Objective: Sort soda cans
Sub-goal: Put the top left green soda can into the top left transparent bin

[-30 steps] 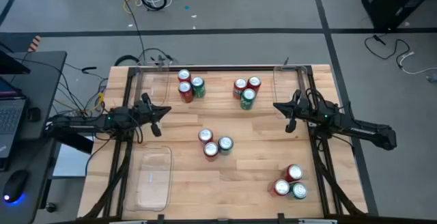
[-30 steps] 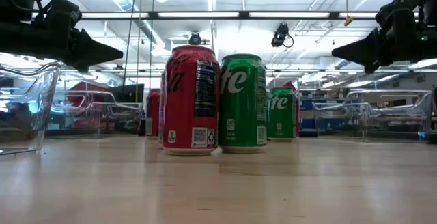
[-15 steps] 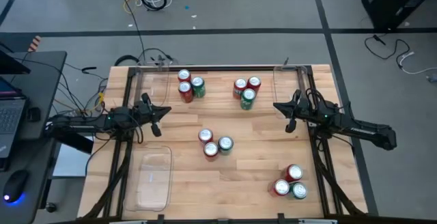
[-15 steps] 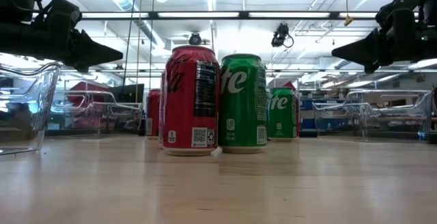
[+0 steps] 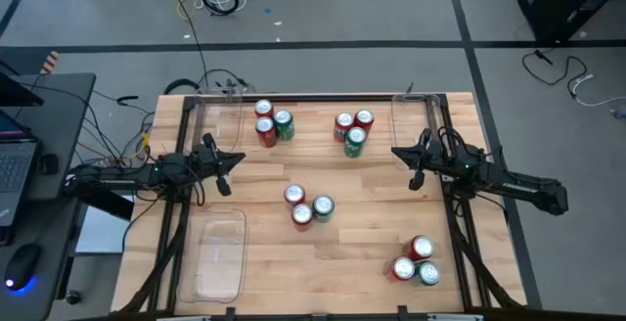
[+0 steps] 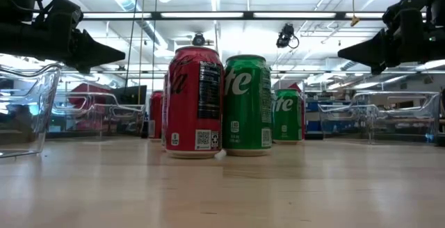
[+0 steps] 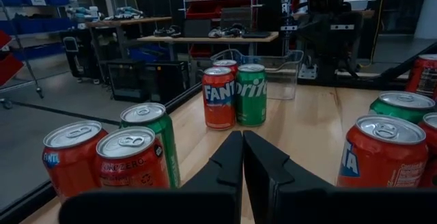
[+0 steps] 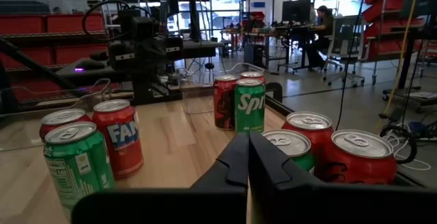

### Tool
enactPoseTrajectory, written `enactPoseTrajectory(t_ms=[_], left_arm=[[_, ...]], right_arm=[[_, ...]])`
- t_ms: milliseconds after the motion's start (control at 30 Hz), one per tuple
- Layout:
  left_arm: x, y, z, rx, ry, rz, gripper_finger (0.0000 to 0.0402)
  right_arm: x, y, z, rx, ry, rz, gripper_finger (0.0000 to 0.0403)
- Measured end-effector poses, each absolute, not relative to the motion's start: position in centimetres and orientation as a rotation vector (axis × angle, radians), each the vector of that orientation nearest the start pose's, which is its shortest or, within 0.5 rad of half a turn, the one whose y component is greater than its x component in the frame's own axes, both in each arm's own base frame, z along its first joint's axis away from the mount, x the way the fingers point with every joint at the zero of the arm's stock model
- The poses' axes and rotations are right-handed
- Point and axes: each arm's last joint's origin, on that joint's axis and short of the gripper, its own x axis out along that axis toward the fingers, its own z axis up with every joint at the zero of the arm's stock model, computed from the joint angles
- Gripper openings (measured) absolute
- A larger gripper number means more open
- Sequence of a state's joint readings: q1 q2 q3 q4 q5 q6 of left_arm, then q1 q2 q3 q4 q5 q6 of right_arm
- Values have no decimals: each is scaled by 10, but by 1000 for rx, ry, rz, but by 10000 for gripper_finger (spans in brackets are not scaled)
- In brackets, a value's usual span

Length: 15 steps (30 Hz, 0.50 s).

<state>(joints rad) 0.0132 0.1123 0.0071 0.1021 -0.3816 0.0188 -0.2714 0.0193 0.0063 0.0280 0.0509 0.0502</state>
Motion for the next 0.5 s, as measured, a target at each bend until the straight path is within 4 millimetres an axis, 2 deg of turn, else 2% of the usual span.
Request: enactPoseTrajectory(t_ms=[400,500], left_arm=[[102,12,174,-74,-89,385,16],[103,11,179,-52,-121,340,16]], right_arm=[[94,-28,167,48,-23,-322,0],[94,-28,167,48,-23,-322,0]])
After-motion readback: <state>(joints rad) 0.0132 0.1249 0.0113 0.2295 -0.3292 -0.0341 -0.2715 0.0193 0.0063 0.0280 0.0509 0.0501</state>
